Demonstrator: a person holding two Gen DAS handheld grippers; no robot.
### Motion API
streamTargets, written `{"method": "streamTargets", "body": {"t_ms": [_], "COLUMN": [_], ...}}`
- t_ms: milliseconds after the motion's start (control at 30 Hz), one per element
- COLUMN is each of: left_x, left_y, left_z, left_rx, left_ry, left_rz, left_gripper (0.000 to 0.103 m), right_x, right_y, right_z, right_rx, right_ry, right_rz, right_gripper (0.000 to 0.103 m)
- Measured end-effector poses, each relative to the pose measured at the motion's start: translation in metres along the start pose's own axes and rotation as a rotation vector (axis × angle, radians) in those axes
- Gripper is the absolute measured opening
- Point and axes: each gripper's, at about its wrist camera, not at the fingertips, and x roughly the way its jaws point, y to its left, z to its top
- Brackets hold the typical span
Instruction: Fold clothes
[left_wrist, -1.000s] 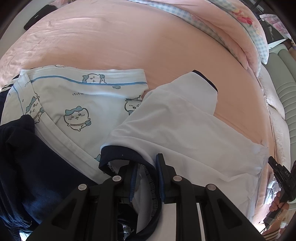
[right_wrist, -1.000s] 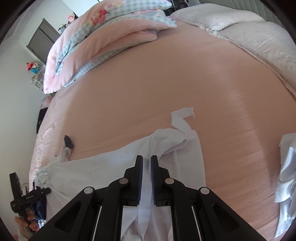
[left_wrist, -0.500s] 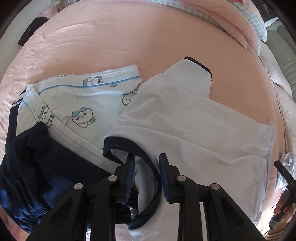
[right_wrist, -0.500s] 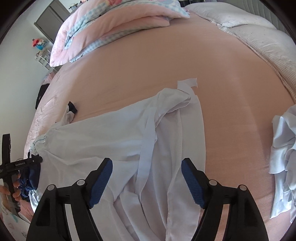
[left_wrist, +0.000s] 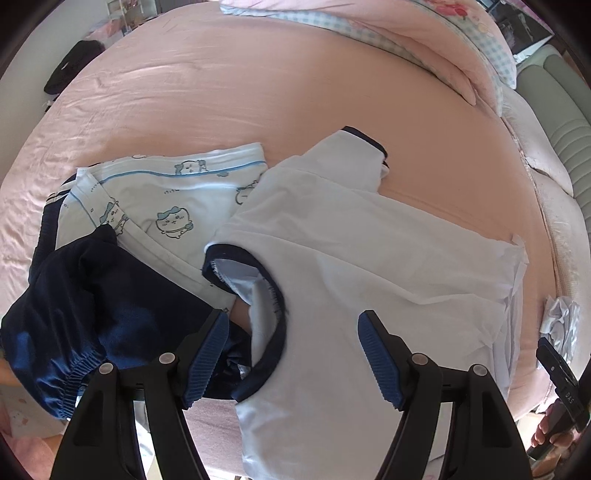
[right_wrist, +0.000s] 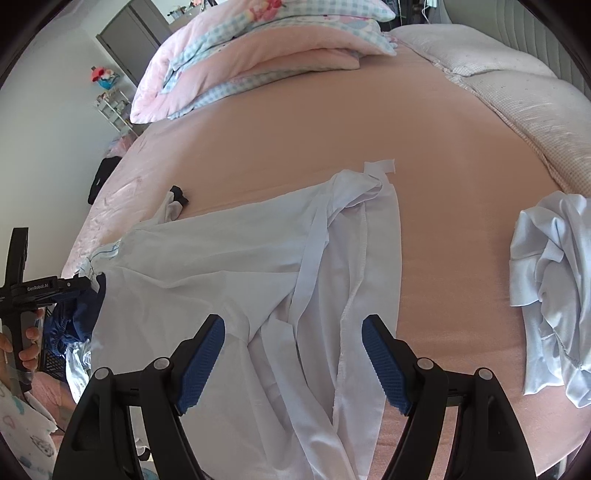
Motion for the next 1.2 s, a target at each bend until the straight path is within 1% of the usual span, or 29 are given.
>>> {"method": "streamTargets", "body": {"t_ms": [100,200,267,367,433,500,633,733,900,1033,1100,1200], "left_x": [0.000,0.007,0.011,0.023,0.029,0.033,0.034,0.036,0.050,0.064,0.071,0.083], "left_y": [-0.025,-0.053,-0.070,-0.096,-0.114,-0.133,-0.169,-0.192,-0.228,-0.254,-0.264,-0.276], "left_z": [-0.005,-0.010,-0.017,-0.024,-0.028,-0.031,-0.039,-0.044,-0.052,-0.061,-0.065,-0.068], "left_rx": [0.051,0.070,0.064,0.052,0.067,0.111,0.209,0.258,0.321,0.316,0.303,0.294], "left_ry": [0.014,0.038,0.078,0.154,0.203,0.224,0.221,0.239,0.279,0.330,0.349,0.363], "left_rz": [-0.001,-0.025,-0.074,-0.161,-0.189,-0.175,-0.129,-0.128,-0.094,-0.137,-0.161,-0.158], "left_gripper": [0.071,0.071,0.071,0.071,0.071,0.071,0.071,0.071,0.071,0.071,0.071,0.071], "right_x": [-0.005,-0.006,-0.006,-0.007,-0.009,-0.010,-0.012,-0.017,-0.016,-0.012,-0.012,-0.011], "right_y": [0.006,0.007,0.007,0.001,-0.003,-0.007,-0.014,-0.019,-0.028,-0.032,-0.035,-0.037], "right_z": [-0.010,-0.021,-0.029,-0.039,-0.045,-0.050,-0.056,-0.061,-0.067,-0.071,-0.073,-0.075], "right_rx": [-0.055,-0.100,-0.122,-0.112,-0.095,-0.081,-0.061,-0.055,-0.018,0.001,0.017,0.040], "right_ry": [-0.003,0.013,0.027,0.041,0.036,0.029,0.014,-0.001,-0.022,-0.021,-0.028,-0.024], "right_rz": [-0.022,-0.027,-0.021,0.029,0.063,0.088,0.111,0.129,0.206,0.226,0.251,0.302], "right_gripper": [0.077,0.077,0.077,0.077,0.077,0.077,0.077,0.077,0.077,0.077,0.077,0.076]}}
